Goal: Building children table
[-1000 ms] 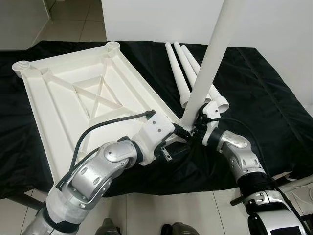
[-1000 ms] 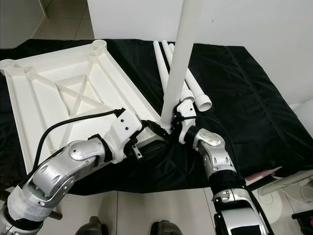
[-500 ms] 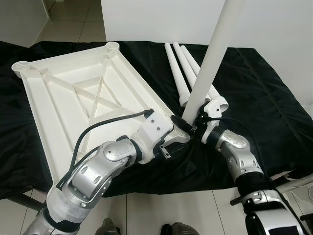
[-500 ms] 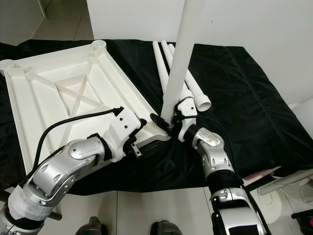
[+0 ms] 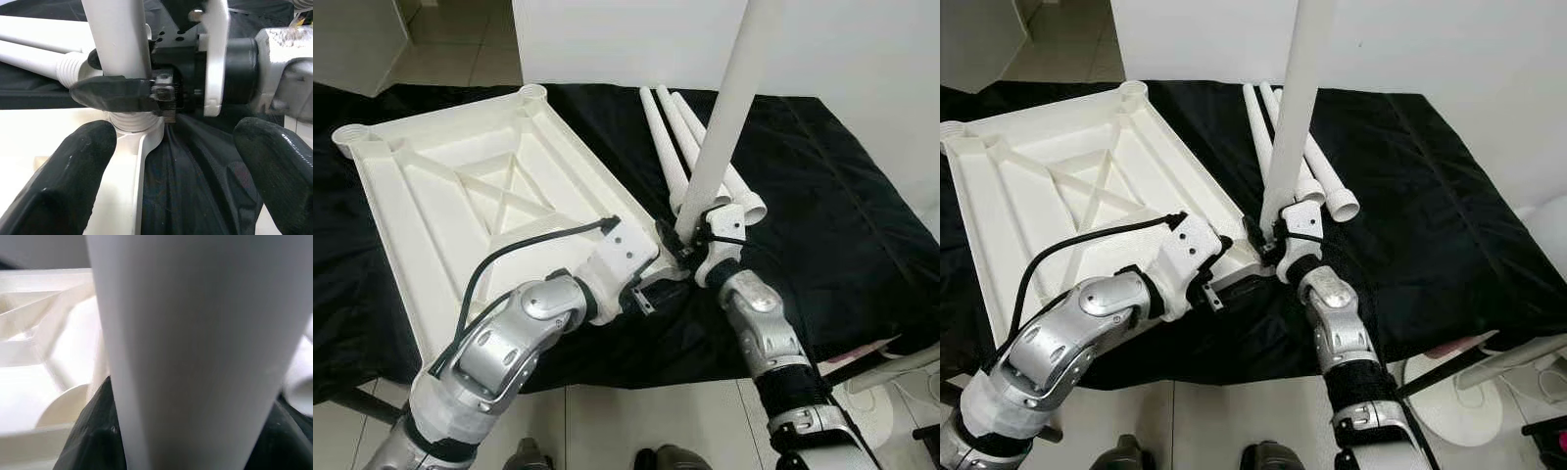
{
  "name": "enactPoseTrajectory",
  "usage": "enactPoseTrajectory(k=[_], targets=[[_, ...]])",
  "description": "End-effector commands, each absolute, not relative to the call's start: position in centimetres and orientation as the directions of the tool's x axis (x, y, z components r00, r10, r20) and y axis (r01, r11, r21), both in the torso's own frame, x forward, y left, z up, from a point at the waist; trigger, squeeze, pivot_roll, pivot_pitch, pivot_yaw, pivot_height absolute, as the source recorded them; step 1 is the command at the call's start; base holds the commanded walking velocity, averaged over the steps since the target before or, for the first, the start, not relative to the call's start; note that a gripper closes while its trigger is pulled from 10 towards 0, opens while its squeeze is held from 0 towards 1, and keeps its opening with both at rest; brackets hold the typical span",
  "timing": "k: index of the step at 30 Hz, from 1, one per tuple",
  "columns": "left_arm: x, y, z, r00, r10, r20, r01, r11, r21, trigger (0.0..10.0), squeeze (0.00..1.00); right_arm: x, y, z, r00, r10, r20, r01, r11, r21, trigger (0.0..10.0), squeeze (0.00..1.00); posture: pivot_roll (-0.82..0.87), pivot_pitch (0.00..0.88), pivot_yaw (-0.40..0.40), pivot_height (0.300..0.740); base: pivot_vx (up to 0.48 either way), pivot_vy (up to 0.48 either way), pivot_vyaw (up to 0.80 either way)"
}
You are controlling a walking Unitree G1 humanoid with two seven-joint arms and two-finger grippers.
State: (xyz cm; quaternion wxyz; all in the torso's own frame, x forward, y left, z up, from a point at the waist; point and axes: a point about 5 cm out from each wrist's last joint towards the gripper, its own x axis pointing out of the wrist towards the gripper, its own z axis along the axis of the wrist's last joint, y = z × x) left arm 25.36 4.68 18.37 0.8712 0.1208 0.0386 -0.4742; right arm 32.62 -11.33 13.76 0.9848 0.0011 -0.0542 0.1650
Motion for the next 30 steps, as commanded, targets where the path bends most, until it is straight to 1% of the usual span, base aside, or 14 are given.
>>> enactPoseTrajectory(k=[1,2,3,5,6,8,10,17,18,23,26,27,30], targets=[[25.8,4.7,18.4,0.582,-0.793,-0.181,0.811,0.552,0.192,10.0,0.00,32.3,-11.8,11.9,0.988,0.153,-0.004,-0.153,0.988,0.016,10.0,0.00,0.02,0.039,-0.062,0.740,0.000,0.000,0.00],[25.8,4.7,18.4,0.582,-0.793,-0.181,0.811,0.552,0.192,10.0,0.00,32.3,-11.8,11.9,0.988,0.153,-0.004,-0.153,0.988,0.016,10.0,0.00,0.02,0.039,-0.062,0.740,0.000,0.000,0.00],[25.8,4.8,18.4,0.585,-0.791,-0.179,0.809,0.554,0.194,10.0,0.00,32.0,-11.1,11.7,0.997,0.077,-0.015,-0.076,0.996,0.046,10.0,0.00,0.02,0.036,-0.064,0.740,0.000,0.000,0.00],[25.8,4.8,18.4,0.585,-0.791,-0.179,0.809,0.554,0.194,10.0,0.00,32.0,-11.1,11.7,0.997,0.077,-0.015,-0.076,0.996,0.046,10.0,0.00,0.02,0.036,-0.064,0.740,0.000,0.000,0.00],[25.9,4.8,18.5,0.586,-0.791,-0.178,0.809,0.555,0.195,10.0,0.00,31.9,-10.9,11.7,0.998,0.054,-0.020,-0.053,0.997,0.056,10.0,0.00,0.02,0.036,-0.064,0.740,0.000,0.000,0.00],[25.9,4.8,18.5,0.588,-0.789,-0.177,0.807,0.557,0.196,10.0,0.00,31.6,-9.8,11.8,0.998,0.055,-0.022,-0.053,0.996,0.072,10.0,0.00,0.02,0.036,-0.065,0.740,0.000,0.000,0.00],[25.9,4.8,18.5,0.589,-0.789,-0.177,0.806,0.558,0.196,10.0,0.00,31.4,-9.4,11.9,0.998,0.064,-0.017,-0.062,0.995,0.072,10.0,0.00,0.02,0.036,-0.065,0.740,0.000,0.000,0.00],[25.9,4.7,18.5,0.588,-0.790,-0.173,0.807,0.556,0.200,10.0,0.00,31.0,-9.5,12.5,0.997,0.075,0.027,-0.077,0.994,0.074,10.0,0.00,0.02,0.024,-0.061,0.740,0.000,0.000,0.00],[26.0,4.7,18.6,0.588,-0.791,-0.171,0.806,0.556,0.201,10.0,0.00,31.0,-9.6,12.8,0.994,0.093,0.053,-0.098,0.990,0.101,10.0,1.00,0.02,0.022,-0.057,0.740,0.000,0.000,0.00],[26.2,4.6,18.7,0.588,-0.791,-0.167,0.806,0.555,0.205,10.0,0.00,31.1,-10.2,13.5,0.988,0.120,0.099,-0.131,0.985,0.113,10.0,1.00,0.02,0.020,-0.055,0.740,0.000,0.000,0.00],[26.2,4.5,18.7,0.588,-0.792,-0.167,0.806,0.555,0.205,10.0,0.00,31.1,-10.4,13.5,0.987,0.129,0.098,-0.140,0.984,0.111,10.0,1.00,0.02,0.023,-0.055,0.740,0.000,0.000,0.00],[26.3,4.6,18.8,0.590,-0.791,-0.164,0.804,0.557,0.208,10.0,0.00,31.2,-11.2,13.9,0.970,0.212,0.121,-0.222,0.971,0.083,10.0,0.00,0.02,0.034,-0.057,0.740,0.000,0.000,0.00],[26.3,4.7,18.9,0.592,-0.789,-0.163,0.803,0.559,0.209,10.0,0.00,31.3,-11.6,14.0,0.961,0.246,0.129,-0.257,0.964,0.075,10.0,0.00,0.02,0.034,-0.057,0.740,0.000,0.000,0.00]])
